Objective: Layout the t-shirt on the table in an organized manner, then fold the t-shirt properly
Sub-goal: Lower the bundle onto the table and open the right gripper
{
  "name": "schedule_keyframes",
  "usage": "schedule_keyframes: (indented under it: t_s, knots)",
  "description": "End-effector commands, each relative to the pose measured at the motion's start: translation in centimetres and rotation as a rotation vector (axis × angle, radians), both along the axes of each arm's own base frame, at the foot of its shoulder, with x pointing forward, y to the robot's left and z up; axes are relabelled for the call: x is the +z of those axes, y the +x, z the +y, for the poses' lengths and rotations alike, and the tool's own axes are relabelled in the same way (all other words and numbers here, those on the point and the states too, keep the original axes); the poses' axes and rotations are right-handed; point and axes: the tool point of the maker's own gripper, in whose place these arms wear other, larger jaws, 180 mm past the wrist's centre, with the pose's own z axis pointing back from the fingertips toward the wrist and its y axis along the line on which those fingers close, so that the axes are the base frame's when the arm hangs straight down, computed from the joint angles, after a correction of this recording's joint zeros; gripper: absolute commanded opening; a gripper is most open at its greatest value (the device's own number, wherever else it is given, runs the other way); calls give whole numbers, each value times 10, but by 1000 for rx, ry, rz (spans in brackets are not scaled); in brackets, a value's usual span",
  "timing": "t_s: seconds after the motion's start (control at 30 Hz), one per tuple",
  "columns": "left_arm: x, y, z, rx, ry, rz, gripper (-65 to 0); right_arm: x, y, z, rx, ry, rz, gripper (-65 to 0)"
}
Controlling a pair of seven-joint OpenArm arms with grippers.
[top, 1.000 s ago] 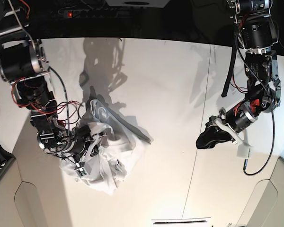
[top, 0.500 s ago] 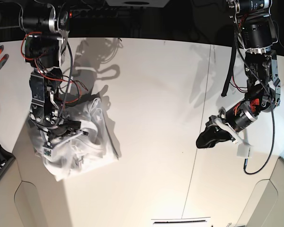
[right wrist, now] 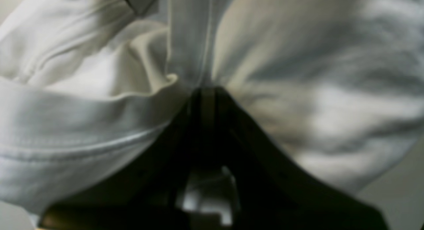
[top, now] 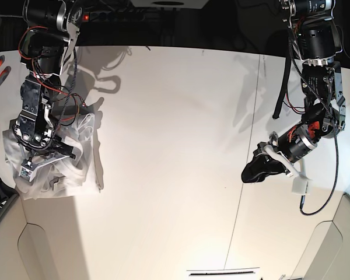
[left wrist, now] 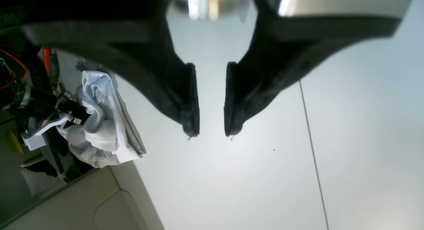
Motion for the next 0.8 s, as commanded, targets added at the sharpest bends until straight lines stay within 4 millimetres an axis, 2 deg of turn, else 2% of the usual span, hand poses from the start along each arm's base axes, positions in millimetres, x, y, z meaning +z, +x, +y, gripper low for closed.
schedule_keyframes:
  t_s: [0.0, 0.1, 0.2, 0.33, 0.43, 0.5, 0.6, 0.7, 0.77]
  knots:
    - [21, 9, 0, -10, -11, -77, -485, 16, 11, -8, -6, -29, -45, -650]
    - [28, 12, 2, 5, -31, -107, -485, 41, 22, -12, -7, -60, -124, -650]
    - [37, 17, 3, 28, -61, -148, -485, 79, 35, -15, -5, -91, -225, -650]
    - [44, 20, 6, 46, -70, -178, -485, 125, 50, -1, 87, -90, -335, -650]
    - [39, 20, 10, 42, -19, -168, -485, 146, 50, 9, 137, -74, -359, -650]
    - [37, 20, 27, 57, 50, -166, -485, 157, 44, 17, 177, -66, -379, -650]
    - [45, 19, 71, 128, 124, -177, -485, 169, 24, 26, 230, -72, -405, -650]
    - [57, 11, 124, 217, 185, -182, -485, 170, -3, 37, 282, -73, -408, -650]
    - [55, -5, 152, 239, 217, -132, -485, 165, -25, 45, 316, -56, -384, -650]
